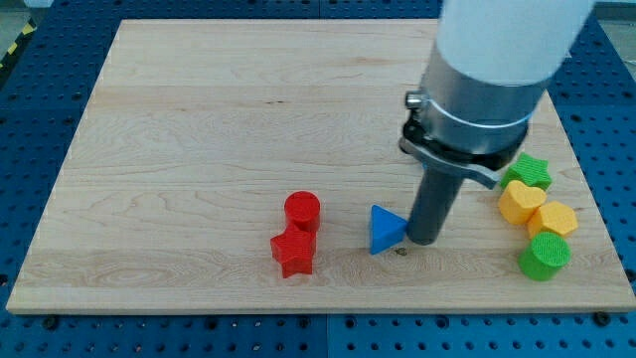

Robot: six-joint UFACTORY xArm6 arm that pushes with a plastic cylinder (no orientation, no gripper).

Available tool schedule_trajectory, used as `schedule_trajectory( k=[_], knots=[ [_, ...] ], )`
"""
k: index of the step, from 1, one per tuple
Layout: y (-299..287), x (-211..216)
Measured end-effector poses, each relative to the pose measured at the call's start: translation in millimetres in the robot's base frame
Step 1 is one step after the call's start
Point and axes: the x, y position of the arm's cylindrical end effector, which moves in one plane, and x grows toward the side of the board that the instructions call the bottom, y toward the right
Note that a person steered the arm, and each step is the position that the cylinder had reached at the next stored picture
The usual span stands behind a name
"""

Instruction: Push the blue triangle into the red blocks

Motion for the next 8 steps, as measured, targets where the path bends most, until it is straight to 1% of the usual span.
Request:
schedule_trajectory(
  k=[1, 2, 4, 6, 7, 8],
  knots=[
    [-7, 1],
    [-28, 1],
    [-33, -8],
    [-60, -8],
    [-66, -19],
    [-71, -20]
  ],
)
